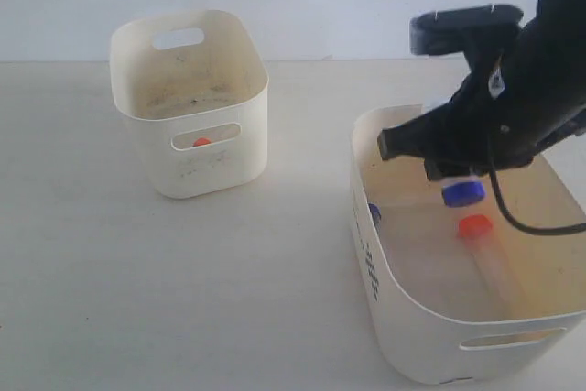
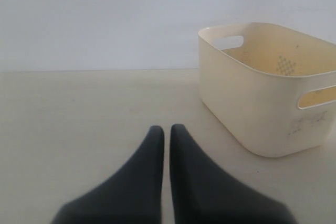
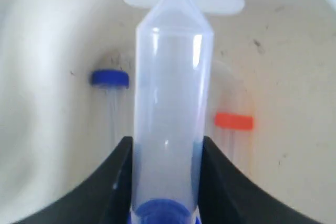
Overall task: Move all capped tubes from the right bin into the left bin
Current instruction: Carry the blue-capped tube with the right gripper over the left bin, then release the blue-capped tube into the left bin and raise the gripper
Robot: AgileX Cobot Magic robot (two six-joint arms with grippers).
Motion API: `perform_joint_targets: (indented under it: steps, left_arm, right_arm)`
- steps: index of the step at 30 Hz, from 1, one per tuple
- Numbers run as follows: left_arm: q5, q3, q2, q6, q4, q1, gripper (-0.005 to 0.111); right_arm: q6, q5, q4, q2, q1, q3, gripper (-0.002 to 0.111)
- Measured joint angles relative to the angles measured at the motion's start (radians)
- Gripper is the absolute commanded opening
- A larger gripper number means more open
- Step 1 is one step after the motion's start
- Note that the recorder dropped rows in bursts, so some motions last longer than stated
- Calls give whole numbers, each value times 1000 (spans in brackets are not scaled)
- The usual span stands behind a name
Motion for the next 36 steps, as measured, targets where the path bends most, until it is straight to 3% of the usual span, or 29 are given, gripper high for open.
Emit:
perform_joint_targets:
  steps: [3, 7, 10, 15, 25, 28, 34, 36]
  left_arm:
    - [0, 0, 0, 0, 0, 0, 4]
    - [0, 0, 0, 0, 0, 0, 4]
    - [0, 0, 0, 0, 0, 0, 4]
    - [0, 0, 0, 0, 0, 0, 4]
    - [0, 0, 0, 0, 0, 0, 4]
    - [0, 0, 0, 0, 0, 0, 4]
    - [0, 0, 0, 0, 0, 0, 4]
    - [0, 0, 0, 0, 0, 0, 4]
  right_arm:
    - [4, -87, -5, -54, 0, -9, 0]
    - [7, -463, 82, -96, 0, -14, 0]
    - [19, -770, 129, -36, 0, -15, 0]
    - [85, -1076, 136, 173, 38, -17, 0]
    - [93, -1141, 134, 473, 137, -307, 1]
    - [92, -1097, 132, 513, 142, -371, 13]
    - [78, -1005, 100, 546, 148, -420, 78]
    - [67, -992, 92, 548, 148, -422, 83]
